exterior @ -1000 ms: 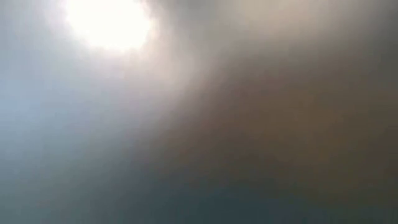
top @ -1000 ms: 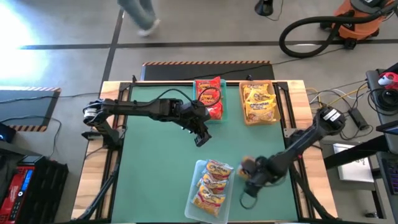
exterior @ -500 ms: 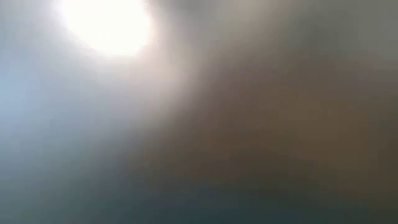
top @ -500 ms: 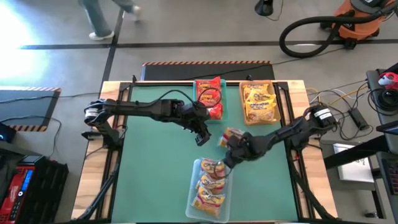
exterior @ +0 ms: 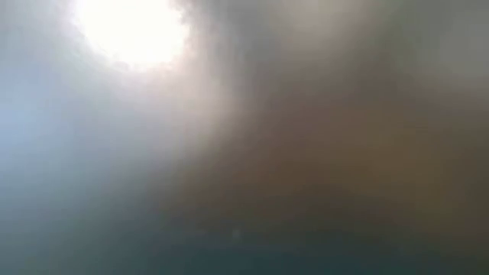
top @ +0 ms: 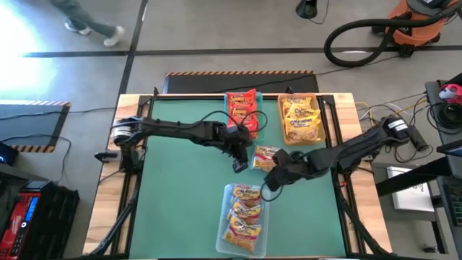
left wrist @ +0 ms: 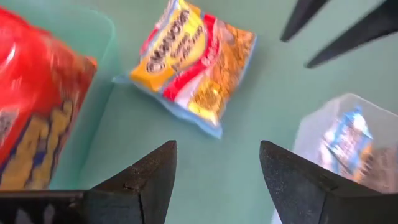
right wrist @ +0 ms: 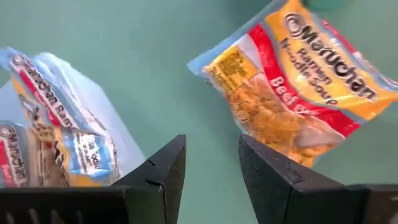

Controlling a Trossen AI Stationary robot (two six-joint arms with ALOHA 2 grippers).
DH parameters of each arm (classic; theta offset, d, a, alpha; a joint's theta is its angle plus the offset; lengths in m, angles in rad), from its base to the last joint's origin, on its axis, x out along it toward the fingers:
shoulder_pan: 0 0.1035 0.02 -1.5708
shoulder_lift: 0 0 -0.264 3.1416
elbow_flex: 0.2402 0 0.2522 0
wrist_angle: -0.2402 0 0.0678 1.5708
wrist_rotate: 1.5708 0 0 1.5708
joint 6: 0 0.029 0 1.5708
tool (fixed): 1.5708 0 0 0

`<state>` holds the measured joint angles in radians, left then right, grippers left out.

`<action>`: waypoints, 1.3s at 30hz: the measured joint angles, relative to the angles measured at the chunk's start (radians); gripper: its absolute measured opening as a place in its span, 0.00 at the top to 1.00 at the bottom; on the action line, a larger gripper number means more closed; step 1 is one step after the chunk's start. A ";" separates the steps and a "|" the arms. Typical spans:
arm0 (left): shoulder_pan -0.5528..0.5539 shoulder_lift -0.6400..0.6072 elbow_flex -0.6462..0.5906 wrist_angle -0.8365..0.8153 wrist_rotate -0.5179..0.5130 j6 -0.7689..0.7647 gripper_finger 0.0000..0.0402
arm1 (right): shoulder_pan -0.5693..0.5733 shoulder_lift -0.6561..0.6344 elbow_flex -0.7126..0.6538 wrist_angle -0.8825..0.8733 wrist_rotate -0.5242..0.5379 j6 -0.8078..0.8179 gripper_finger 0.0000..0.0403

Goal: Sort Maruchan noodles
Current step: Put the blue noodle pack into the transparent bin

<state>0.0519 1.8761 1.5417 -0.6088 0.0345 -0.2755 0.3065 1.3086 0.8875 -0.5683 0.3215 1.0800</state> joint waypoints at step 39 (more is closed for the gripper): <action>0.037 0.245 -0.014 0.302 0.015 -0.438 0.47 | 0.073 0.329 -0.103 0.027 0.185 0.334 0.66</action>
<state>0.0885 2.1208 1.5272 -0.3072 0.0499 -0.7133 0.3793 1.6375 0.7841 -0.5408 0.5063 1.4136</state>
